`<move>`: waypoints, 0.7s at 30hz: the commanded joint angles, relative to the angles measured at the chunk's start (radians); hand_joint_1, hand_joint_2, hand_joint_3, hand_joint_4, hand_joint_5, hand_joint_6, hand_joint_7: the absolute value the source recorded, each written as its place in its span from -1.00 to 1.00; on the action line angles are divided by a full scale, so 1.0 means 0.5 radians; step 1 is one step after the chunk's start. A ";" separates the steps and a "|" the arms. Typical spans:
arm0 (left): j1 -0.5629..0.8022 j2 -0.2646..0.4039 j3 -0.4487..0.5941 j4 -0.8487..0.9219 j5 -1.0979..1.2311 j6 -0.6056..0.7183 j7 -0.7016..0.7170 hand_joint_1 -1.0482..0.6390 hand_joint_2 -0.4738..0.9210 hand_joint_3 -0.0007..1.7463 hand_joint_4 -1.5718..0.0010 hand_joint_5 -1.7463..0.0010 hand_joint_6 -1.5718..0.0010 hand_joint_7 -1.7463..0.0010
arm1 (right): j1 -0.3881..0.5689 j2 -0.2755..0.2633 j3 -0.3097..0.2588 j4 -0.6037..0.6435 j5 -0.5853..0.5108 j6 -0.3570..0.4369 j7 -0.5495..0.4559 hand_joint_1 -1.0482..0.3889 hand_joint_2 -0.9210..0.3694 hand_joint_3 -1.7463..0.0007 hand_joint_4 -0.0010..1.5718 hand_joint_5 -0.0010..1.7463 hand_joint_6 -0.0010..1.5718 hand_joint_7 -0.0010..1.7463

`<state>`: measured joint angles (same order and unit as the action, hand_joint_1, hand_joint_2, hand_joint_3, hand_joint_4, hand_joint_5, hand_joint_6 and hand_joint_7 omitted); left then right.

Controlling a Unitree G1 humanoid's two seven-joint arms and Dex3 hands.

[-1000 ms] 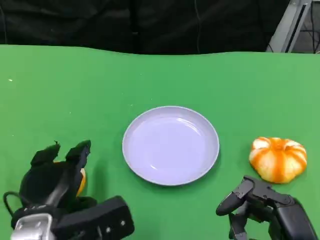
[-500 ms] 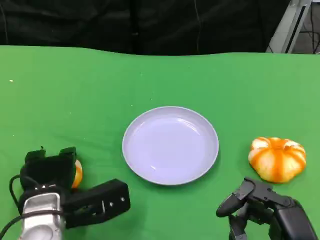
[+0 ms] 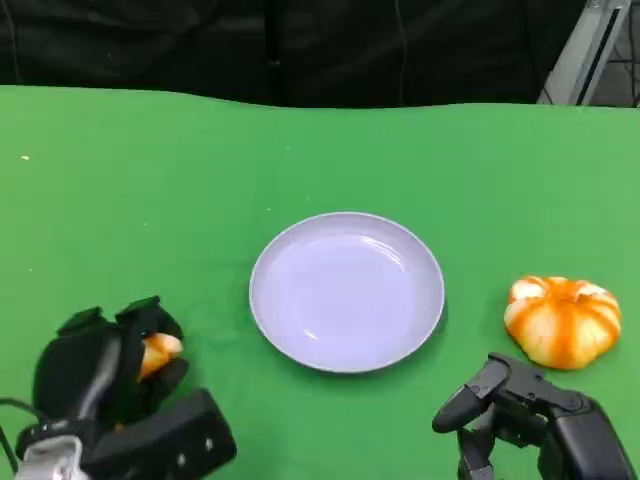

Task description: Grasp the bread from the table and place it into the plate.

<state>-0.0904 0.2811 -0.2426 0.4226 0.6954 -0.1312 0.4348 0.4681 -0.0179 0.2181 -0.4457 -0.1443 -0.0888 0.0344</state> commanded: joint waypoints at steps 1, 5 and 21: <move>0.036 0.032 0.017 -0.052 -0.026 -0.220 0.185 -0.07 0.46 0.19 -0.11 -1.00 0.14 -0.92 | 0.008 -0.011 -0.006 -0.002 0.002 -0.017 -0.013 0.49 -0.30 -0.41 -0.11 0.90 -0.09 0.55; 0.034 0.028 0.008 -0.085 0.015 -0.374 0.356 -0.04 0.44 0.19 -0.10 -1.00 0.13 -0.93 | 0.004 -0.012 -0.009 -0.008 0.013 0.002 -0.004 0.50 -0.31 -0.41 -0.10 0.90 -0.09 0.55; -0.328 -0.117 -0.160 -0.041 0.151 -0.687 0.474 -0.03 0.26 0.51 -0.15 -1.00 0.10 -0.94 | -0.009 -0.027 -0.030 0.032 0.019 -0.035 0.001 0.48 -0.32 -0.37 -0.09 0.92 -0.09 0.54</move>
<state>-0.2027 0.2351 -0.3082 0.3894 0.7632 -0.4741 0.6789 0.4668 -0.0202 0.2107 -0.4387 -0.1411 -0.0903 0.0349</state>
